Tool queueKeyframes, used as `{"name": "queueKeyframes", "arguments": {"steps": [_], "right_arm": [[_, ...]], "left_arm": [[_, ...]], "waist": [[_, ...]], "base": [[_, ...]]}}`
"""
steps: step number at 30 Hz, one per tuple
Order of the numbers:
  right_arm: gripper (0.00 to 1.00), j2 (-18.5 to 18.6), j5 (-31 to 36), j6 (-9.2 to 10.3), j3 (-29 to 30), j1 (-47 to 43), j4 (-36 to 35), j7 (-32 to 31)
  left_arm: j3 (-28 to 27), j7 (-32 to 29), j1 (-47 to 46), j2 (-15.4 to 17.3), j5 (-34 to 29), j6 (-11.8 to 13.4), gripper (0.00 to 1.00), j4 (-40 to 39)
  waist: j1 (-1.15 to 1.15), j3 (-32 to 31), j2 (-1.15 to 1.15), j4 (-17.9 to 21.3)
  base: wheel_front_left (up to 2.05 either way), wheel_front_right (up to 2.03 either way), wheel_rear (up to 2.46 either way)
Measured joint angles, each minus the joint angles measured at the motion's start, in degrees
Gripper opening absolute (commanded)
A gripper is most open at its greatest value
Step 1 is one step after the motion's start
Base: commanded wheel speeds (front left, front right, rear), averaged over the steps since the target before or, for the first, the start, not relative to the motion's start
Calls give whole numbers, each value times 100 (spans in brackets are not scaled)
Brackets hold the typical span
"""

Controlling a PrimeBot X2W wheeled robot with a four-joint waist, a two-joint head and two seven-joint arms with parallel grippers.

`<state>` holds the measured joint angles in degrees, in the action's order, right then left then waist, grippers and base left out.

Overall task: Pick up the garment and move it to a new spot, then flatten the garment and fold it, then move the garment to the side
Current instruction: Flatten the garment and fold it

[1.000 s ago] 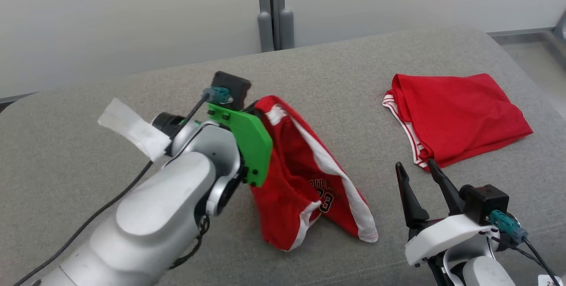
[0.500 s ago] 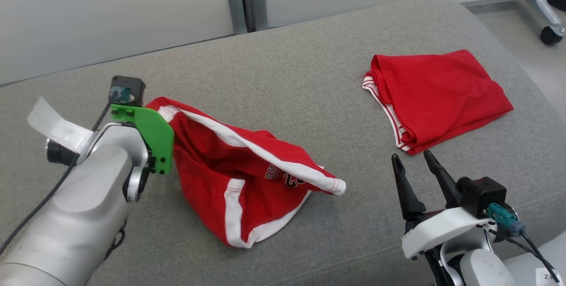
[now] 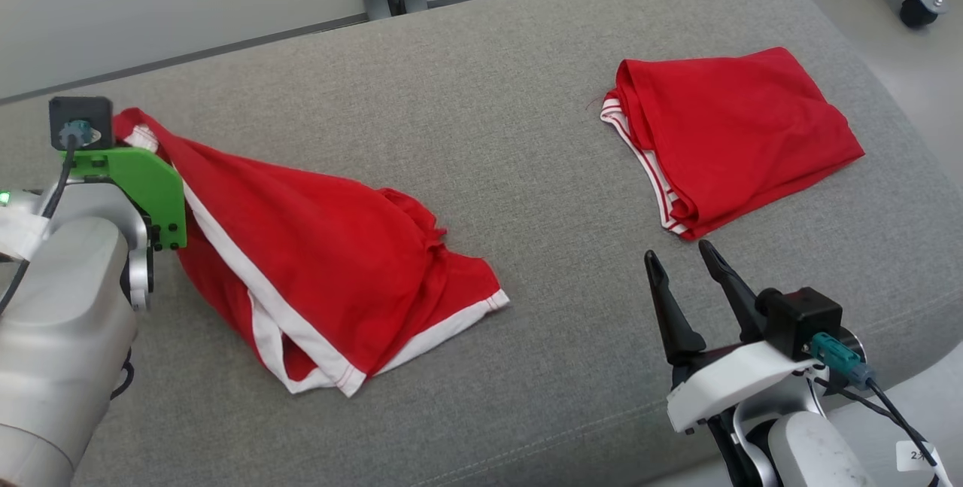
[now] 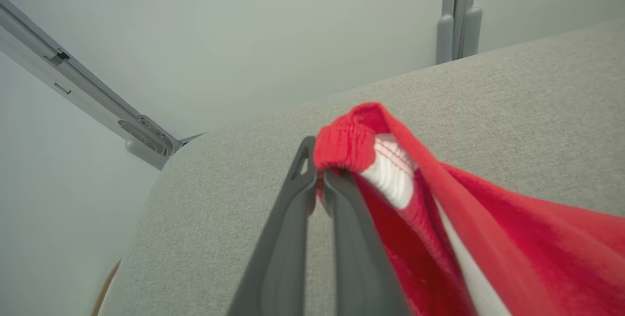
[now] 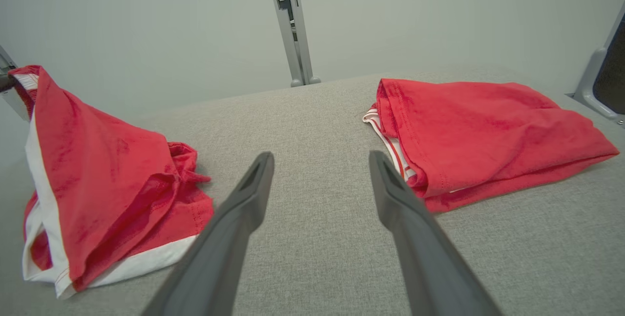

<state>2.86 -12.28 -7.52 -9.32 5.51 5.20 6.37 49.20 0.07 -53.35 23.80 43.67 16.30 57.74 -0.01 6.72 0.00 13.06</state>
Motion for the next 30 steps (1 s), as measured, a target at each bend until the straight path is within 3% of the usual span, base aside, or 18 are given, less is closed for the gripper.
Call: {"name": "queueKeyframes", "arguments": {"steps": [5, 11, 16, 19, 25, 30], "right_arm": [[100, 0, 26, 0, 11, 15, 0, -22], [100, -2, 32, 0, 34, 49, 16, -23], [100, -1, 31, 0, 43, 34, 68, -23], [100, 0, 30, 0, 112, -63, 99, -23], [100, -2, 24, 0, 191, -196, 102, -48], [100, -1, 23, 0, 291, -295, 83, -58]], "left_arm": [[-77, 391, -180, -77, -1, 1, 100, 236], [43, 376, -182, -346, 11, -332, 100, 513], [124, 151, -102, -387, 63, -547, 100, 775], [241, 40, -12, -490, 65, -800, 100, 836], [469, -54, 250, -727, 51, -1304, 100, 645], [610, -132, 515, -971, 52, -1482, 100, 250]], "waist": [[0, 100, 0, 5], [0, 60, 0, -162], [0, -106, 0, -311], [0, -249, 0, -477], [1, -499, 0, -754], [1, -679, 0, -1009]], "base": [[0, 0, 0], [0, 0, 0], [0, 0, 0], [0, 0, 0], [0, 0, 0], [0, 0, 0]]}}
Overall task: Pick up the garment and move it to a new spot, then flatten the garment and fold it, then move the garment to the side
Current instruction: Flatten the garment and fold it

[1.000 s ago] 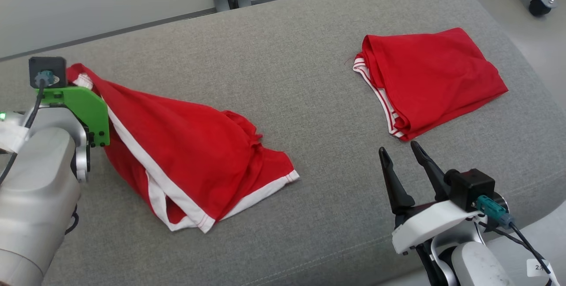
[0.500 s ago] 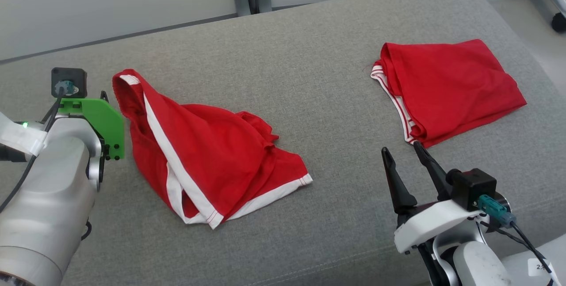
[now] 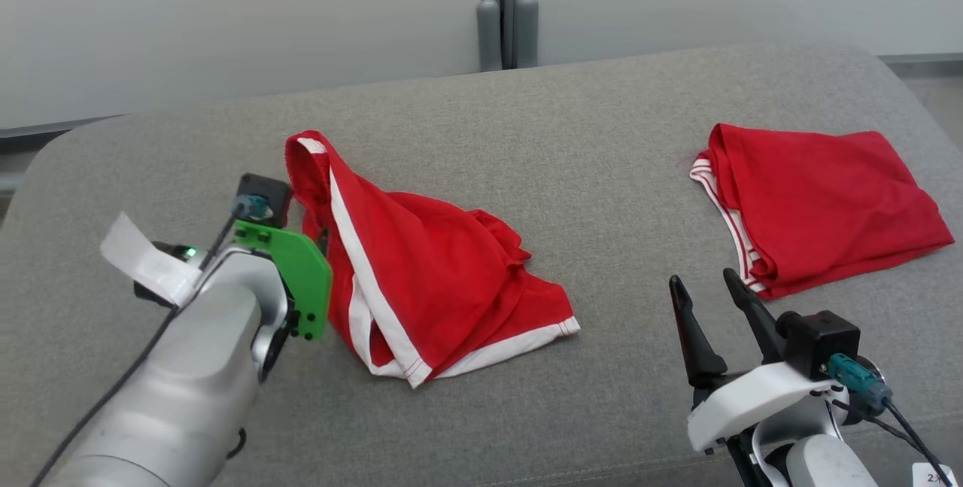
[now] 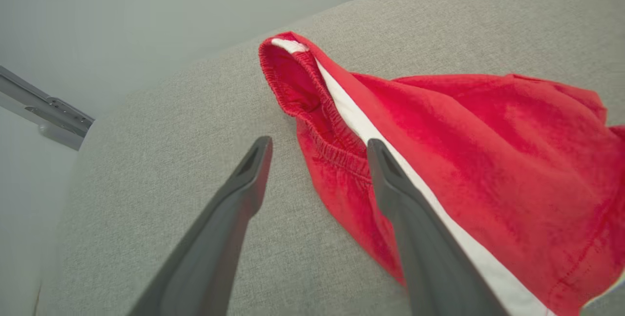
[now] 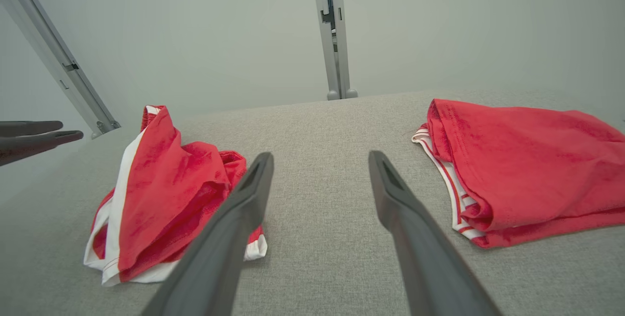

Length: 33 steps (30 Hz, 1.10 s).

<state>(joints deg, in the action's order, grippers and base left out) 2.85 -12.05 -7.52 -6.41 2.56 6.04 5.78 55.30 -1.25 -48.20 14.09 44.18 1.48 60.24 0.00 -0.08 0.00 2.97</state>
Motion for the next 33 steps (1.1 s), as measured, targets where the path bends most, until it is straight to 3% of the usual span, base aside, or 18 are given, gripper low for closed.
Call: {"name": "queueKeyframes", "arguments": {"steps": [9, 16, 22, 33], "right_arm": [[100, -1, -26, 0, -10, -81, -33, -40], [100, -2, -25, 0, -40, -82, -69, -41], [100, 0, -1, 0, -16, -81, -114, -70], [100, -1, 33, 0, 7, -50, -170, -92]], "left_arm": [[256, -538, 971, -287, 232, -86, 100, -980], [417, -928, 1521, -277, 292, 201, 100, -1657], [419, -1209, 1732, -185, 364, 590, 100, -1926], [301, -1304, 1829, -127, 566, 713, 100, -1971]], "waist": [[0, -288, 0, -224], [0, -302, 0, -90], [0, -246, 0, 65], [0, -74, 0, 265]], "base": [[0, 0, 0], [0, 0, 0], [0, 0, 0], [0, 0, 0]]}}
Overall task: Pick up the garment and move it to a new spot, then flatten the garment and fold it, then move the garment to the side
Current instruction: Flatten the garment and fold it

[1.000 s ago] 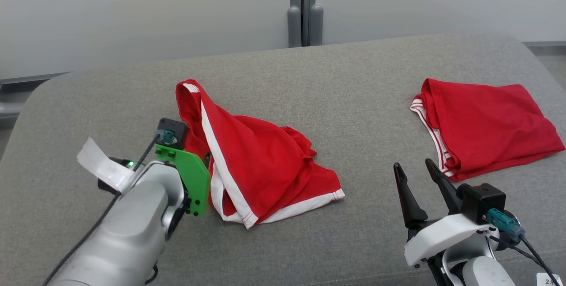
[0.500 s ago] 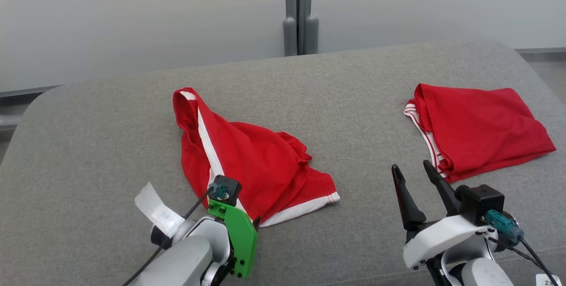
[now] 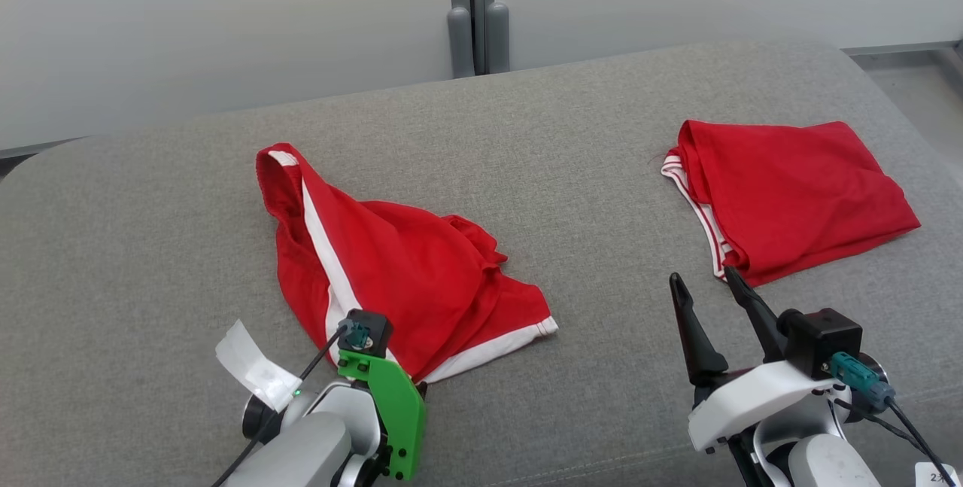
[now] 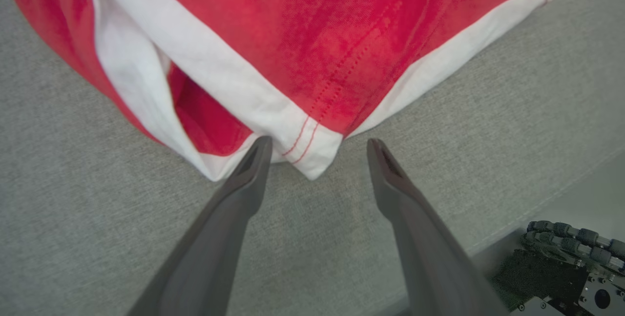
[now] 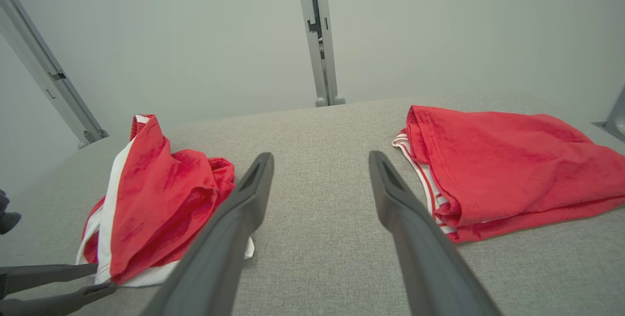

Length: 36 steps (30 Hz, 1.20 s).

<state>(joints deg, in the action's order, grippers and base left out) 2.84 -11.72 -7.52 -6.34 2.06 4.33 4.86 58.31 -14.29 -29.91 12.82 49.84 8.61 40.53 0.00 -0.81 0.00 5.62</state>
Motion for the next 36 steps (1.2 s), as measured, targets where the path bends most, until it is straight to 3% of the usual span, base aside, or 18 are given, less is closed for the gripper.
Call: {"name": "queueKeyframes", "arguments": {"steps": [6, 9, 28, 36], "right_arm": [[100, 0, 26, 0, -1, 9, -26, -23], [100, 1, 26, 0, 2, 30, -37, -23], [100, -1, -58, 0, -101, 79, 27, 33], [100, 0, -141, 0, -165, 210, 91, 163]], "left_arm": [[37, -33, -36, 15, -55, 81, 100, 179], [-3, 90, -94, -7, -53, 108, 0, 229], [-185, 634, -1131, -366, -180, -97, 0, -193], [-296, 818, -1864, -538, -318, -97, 0, 276]], "waist": [[0, 91, 0, 87], [0, 131, 0, 111], [0, 147, 0, 217], [0, 334, 0, 503]], "base": [[0, 0, 0], [0, 0, 0], [0, 0, 0], [0, 0, 0]]}}
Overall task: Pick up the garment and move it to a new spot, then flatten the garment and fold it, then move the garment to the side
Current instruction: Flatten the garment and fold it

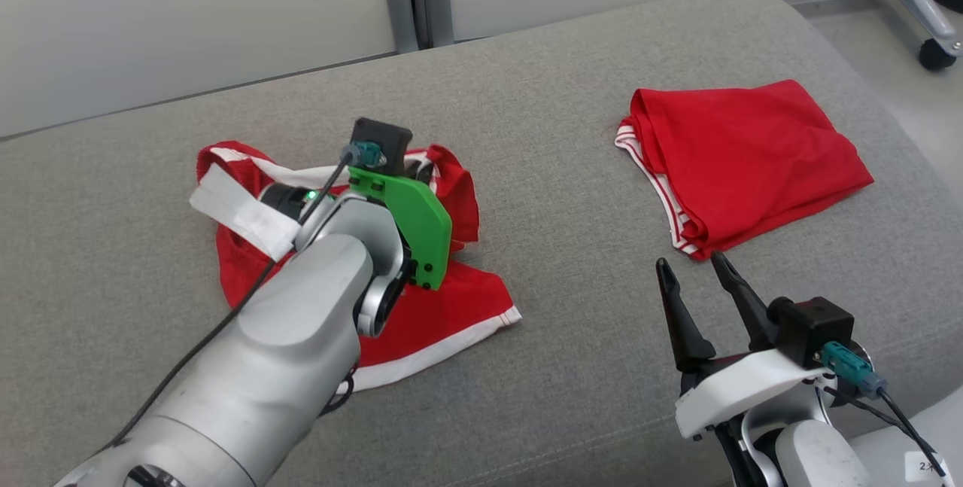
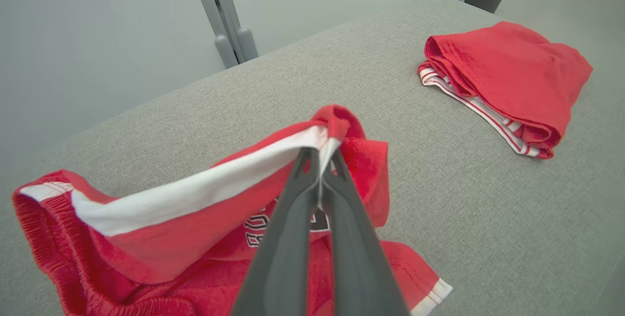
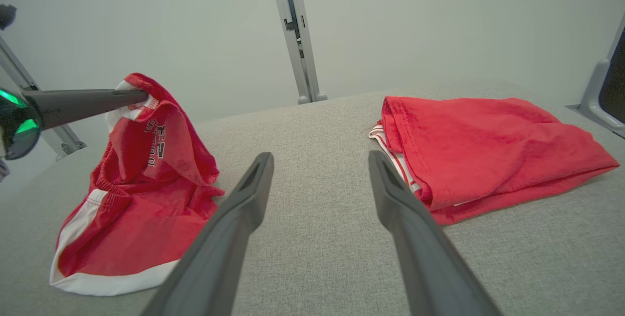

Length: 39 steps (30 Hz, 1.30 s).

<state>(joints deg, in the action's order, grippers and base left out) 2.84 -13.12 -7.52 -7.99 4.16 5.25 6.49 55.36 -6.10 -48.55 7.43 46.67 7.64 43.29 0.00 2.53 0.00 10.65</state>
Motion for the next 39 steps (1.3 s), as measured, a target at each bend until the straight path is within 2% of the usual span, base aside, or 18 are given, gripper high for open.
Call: {"name": "queueKeyframes", "arguments": {"steps": [9, 14, 15, 16, 22, 27, 31, 35, 39], "right_arm": [[100, 2, -119, 0, -269, 199, 194, 180], [100, 3, -144, 0, -421, 299, 288, 270], [100, 3, -146, 0, -449, 315, 298, 278], [100, 3, -154, 0, -463, 318, 312, 294], [100, 3, -185, 0, -542, 328, 383, 322], [100, 2, -185, 0, -550, 381, 415, 327], [100, 1, -181, 0, -537, 386, 464, 326], [100, 2, -127, 0, -470, 384, 475, 308], [100, 2, -65, 0, -353, 371, 465, 237]], "left_arm": [[-274, 448, -760, -10, -55, 111, 0, 987], [-377, 795, -1249, 75, -148, 300, 0, 1577], [-380, 827, -1295, 86, -151, 301, 39, 1667], [-381, 855, -1332, 83, -156, 331, 100, 1755], [-355, 1154, -1499, 59, -247, 321, 100, 2114], [-323, 1325, -1558, 13, -255, 242, 100, 2345], [-189, 1339, -1572, -40, -336, 57, 100, 2504], [-37, 1178, -1550, -119, -368, -282, 100, 2588], [-38, 1204, -1521, -204, -307, -505, 100, 2590]], "waist": [[0, 341, 0, 429], [0, 566, 0, 736], [0, 603, 0, 779], [0, 642, 0, 818], [0, 792, 0, 972], [0, 786, 0, 905], [0, 715, 0, 797], [0, 583, 0, 676], [0, 431, 0, 520]], "base": [[0, 0, 0], [0, 0, 0], [0, 0, 0], [0, 0, 0], [0, 0, 0], [0, 0, 0], [0, 0, 0], [0, 0, 0], [0, 0, 0]]}}
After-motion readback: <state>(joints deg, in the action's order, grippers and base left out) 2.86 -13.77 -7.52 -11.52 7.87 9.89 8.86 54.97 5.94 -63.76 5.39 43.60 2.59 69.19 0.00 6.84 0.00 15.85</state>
